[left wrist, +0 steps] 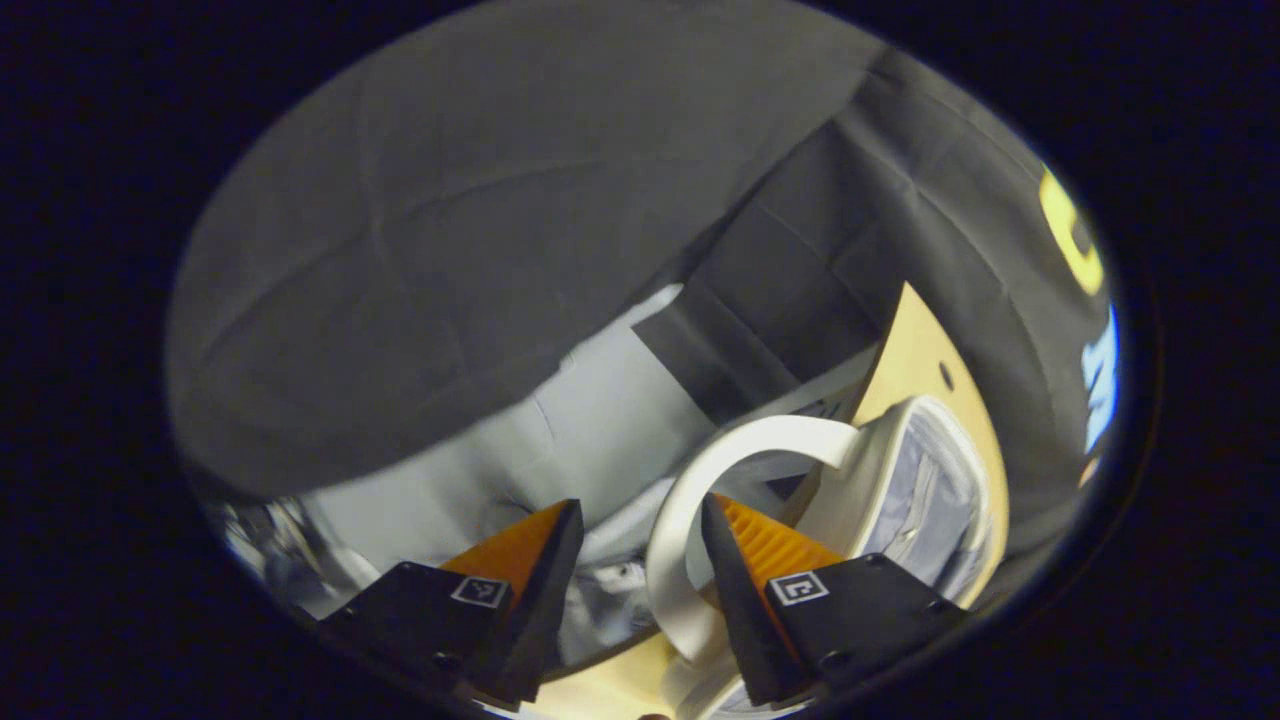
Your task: First open the suitcase, pack the skin care products into it, and then close the suitcase.
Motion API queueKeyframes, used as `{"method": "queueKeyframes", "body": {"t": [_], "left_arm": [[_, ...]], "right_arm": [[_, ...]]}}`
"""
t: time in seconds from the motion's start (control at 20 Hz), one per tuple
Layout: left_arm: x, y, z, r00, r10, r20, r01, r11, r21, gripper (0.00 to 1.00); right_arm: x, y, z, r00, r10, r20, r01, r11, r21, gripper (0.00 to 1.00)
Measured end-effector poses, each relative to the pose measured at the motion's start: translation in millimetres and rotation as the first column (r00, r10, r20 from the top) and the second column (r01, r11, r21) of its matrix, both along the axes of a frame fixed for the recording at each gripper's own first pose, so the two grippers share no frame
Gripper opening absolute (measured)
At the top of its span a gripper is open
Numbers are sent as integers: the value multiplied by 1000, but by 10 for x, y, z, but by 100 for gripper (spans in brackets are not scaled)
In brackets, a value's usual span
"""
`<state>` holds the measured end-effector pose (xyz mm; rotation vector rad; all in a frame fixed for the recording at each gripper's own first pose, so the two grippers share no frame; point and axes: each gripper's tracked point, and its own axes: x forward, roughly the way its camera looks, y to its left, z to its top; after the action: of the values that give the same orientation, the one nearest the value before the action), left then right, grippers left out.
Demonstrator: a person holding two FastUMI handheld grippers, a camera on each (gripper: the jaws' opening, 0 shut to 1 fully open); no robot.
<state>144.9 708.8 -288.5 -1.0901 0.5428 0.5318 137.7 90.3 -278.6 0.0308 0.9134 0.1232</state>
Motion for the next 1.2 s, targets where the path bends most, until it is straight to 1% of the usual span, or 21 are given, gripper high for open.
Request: {"method": "queueKeyframes", "body": {"t": [0.05, 0.1, 0.15, 0.2, 0.25, 0.3, 0.4, 0.45, 0.5, 0.55, 0.6, 0.7, 0.9, 1.0, 1.15, 1.2], "left_arm": [[44, -82, -59, 998, 34, 52, -28, 994, -104, 82], [61, -120, 1, 989, 79, 122, -55, 981, -188, 74], [105, -143, 35, 979, 129, 156, -92, 969, -228, 59], [107, -118, 66, 973, 156, 171, -114, 966, -234, 44], [89, -138, 71, 974, 141, 177, -101, 971, -219, 29], [62, -128, 133, 977, 122, 177, -87, 977, -193, 24], [21, -142, 234, 983, 95, 155, -76, 989, -127, 23], [19, -153, 292, 984, 95, 152, -81, 992, -99, 27], [13, -168, 378, 982, 98, 158, -87, 993, -78, 22], [-4, -183, 467, 981, 100, 168, -91, 994, -60, 27], [-19, -193, 536, 979, 104, 178, -97, 994, -44, 27], [-60, -212, 733, 970, 108, 216, -105, 994, -25, 27], [-121, -330, 1278, 940, 115, 322, -120, 993, -5, 23], [-147, -457, 1532, 932, 82, 353, -104, 994, 44, 20], [-138, -743, 1959, 915, 22, 402, -70, 992, 107, 20], [-194, -799, 1937, 908, 8, 420, -68, 989, 128, 20]], "right_arm": [[5, 26, -11, 1000, 6, -8, -6, 1000, 2, 87], [16, 62, -20, 1000, 12, -17, -12, 1000, 5, 87], [22, 86, -41, 1000, 19, -24, -19, 1000, 6, 87], [23, 112, -62, 999, 25, -31, -25, 1000, 5, 87], [27, 120, -74, 999, 31, -36, -31, 1000, 4, 87], [30, 134, -75, 998, 38, -42, -38, 999, 6, 88], [20, 177, -103, 997, 50, -60, -49, 999, 21, 87], [40, 188, -97, 997, 57, -50, -56, 998, 26, 87], [32, 213, -83, 997, 66, -47, -64, 997, 32, 87], [16, 241, -72, 996, 71, -47, -70, 997, 39, 87], [8, 257, -51, 996, 73, -43, -71, 997, 42, 87], [15, 257, -55, 996, 76, -34, -75, 996, 44, 87], [-45, 276, -47, 996, 79, -28, -77, 994, 71, 87], [-86, 289, -71, 996, 80, -30, -78, 994, 80, 86], [-154, 326, -94, 996, 86, -27, -83, 992, 92, 86], [-181, 343, -93, 996, 89, -25, -86, 992, 95, 86]]}}
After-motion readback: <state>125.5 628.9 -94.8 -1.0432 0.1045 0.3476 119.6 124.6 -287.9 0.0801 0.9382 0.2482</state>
